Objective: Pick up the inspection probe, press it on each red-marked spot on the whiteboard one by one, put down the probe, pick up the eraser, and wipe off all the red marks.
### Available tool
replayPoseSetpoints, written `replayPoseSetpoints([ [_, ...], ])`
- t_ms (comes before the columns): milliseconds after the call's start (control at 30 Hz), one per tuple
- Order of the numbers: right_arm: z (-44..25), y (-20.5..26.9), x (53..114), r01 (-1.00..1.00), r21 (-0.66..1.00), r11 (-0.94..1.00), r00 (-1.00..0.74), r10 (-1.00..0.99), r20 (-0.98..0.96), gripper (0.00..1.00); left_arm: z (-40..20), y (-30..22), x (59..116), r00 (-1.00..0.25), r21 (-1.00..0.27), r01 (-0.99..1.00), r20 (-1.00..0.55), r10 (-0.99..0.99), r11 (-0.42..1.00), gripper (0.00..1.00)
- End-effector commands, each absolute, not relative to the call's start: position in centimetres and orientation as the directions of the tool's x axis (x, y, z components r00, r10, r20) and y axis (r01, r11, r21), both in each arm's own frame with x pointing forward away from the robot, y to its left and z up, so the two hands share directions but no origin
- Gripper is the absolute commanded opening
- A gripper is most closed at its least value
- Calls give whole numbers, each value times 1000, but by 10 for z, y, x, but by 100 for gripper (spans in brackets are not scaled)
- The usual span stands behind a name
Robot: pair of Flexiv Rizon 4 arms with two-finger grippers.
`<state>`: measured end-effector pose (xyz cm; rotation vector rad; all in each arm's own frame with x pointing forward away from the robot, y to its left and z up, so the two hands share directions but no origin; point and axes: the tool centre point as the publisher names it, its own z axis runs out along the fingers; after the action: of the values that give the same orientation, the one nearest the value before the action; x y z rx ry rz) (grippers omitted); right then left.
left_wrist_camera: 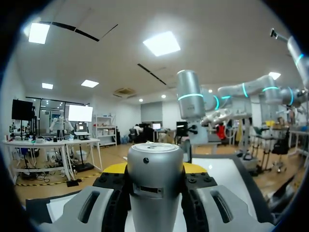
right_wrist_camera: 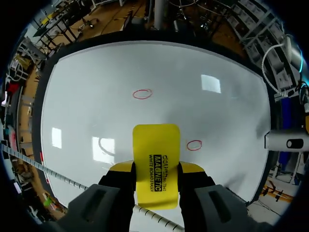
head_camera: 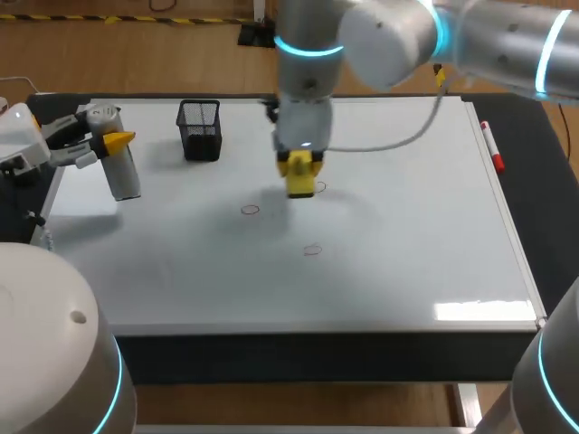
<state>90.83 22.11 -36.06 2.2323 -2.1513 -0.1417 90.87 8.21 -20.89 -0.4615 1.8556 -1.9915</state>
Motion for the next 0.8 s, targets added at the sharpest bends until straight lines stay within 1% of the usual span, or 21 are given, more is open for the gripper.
replayPoseSetpoints([
  [33, -370, 265, 898, -995, 82, -50, 53, -998, 32, 0, -208, 82, 908, -874, -997, 51, -18, -486, -56, 0],
  [200, -375, 295, 889, -992, 76, -104, 104, -995, -2, 0, -208, 82, 908, -874, -997, 51, -18, -486, -56, 0],
  [400, -378, 317, 883, -987, 69, -146, 145, -989, -11, 0, -208, 82, 908, -874, -997, 51, -18, -486, -56, 0],
  [800, -392, 335, 882, -981, 53, -188, 185, -981, -58, 0, -208, 82, 908, -874, -997, 51, -18, -486, -56, 0],
])
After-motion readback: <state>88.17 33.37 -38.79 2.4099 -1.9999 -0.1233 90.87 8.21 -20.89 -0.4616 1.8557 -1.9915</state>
